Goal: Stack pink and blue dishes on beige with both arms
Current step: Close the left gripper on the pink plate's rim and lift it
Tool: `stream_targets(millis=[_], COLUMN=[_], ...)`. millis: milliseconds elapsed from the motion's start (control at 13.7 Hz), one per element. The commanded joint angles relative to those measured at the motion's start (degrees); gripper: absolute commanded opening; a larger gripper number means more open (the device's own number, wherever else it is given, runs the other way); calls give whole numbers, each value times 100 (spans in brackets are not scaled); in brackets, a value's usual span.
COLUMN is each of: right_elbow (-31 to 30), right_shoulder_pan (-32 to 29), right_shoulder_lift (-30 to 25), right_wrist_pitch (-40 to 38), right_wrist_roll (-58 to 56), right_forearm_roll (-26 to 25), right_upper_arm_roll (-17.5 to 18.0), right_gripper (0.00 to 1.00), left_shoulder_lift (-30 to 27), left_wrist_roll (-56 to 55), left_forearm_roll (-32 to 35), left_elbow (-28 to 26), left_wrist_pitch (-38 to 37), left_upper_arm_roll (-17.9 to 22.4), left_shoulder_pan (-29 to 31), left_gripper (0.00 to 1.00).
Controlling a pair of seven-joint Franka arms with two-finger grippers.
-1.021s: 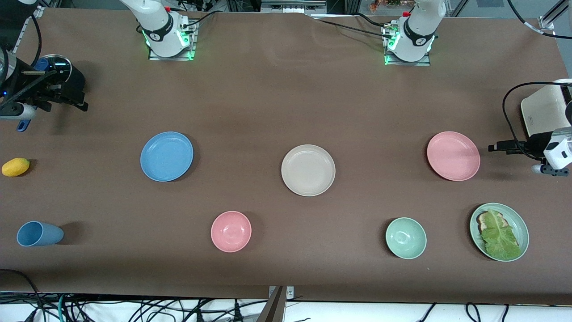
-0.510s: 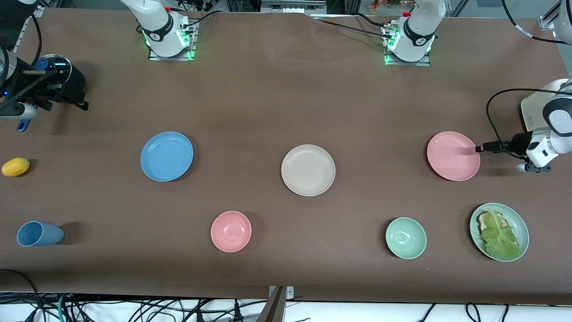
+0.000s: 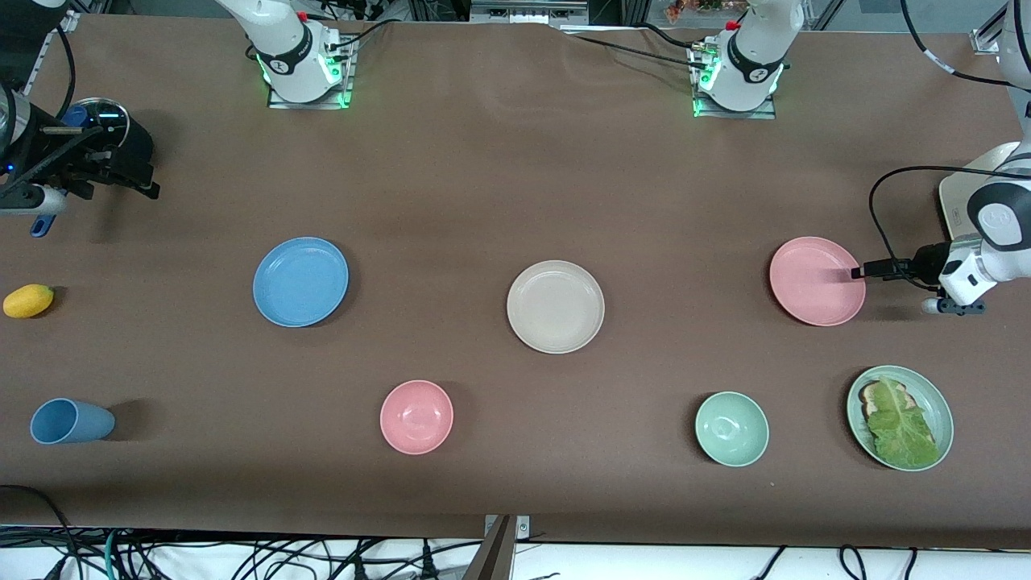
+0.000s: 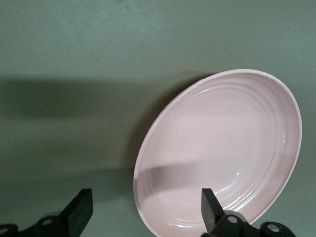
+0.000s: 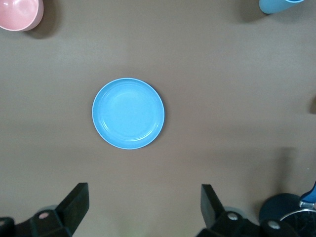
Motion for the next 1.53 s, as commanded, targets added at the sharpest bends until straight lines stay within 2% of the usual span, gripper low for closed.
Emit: stream_targets(millis=[0,510,583,656,729,948,1458], right_elbow=[86,86,86,86,86,95,95], right_shoulder_pan=[-45,-54,-54,-54,-54,-45,-54], right_shoulder_lift=[-28,-19,-19,-28,-28,-19,-1], right_wrist_pitch=[-113,-157,-166,-166,-166,-157,-139], right_wrist_roll=[41,-21,-30,-30,-30,-12,-12], right_forearm_roll=[99,99,99,99,99,99,99], right_upper_arm_roll=[18,-61,-61,-61,-61,-61,-69], right_gripper=[100,100,100,100,100,100,100], left_shoulder_lift=[52,245,245,245,245,236,228], left_wrist_roll=[3,109,152,309,424,487,786], left_forearm_roll=[-149,-281,-368,-421,-491,-536,-536], left_elbow=[-33,-41,-50,-76,-94,-112,-112], left_wrist_pitch=[165,367,385,420,481,473,438], left_upper_arm_roll=[-22,-48,-48,-48,-48,-39,-31], left_shoulder_pan=[-42,-42,-33,-33,-25,19,37], left_gripper=[97,96,93,80,63,1,0])
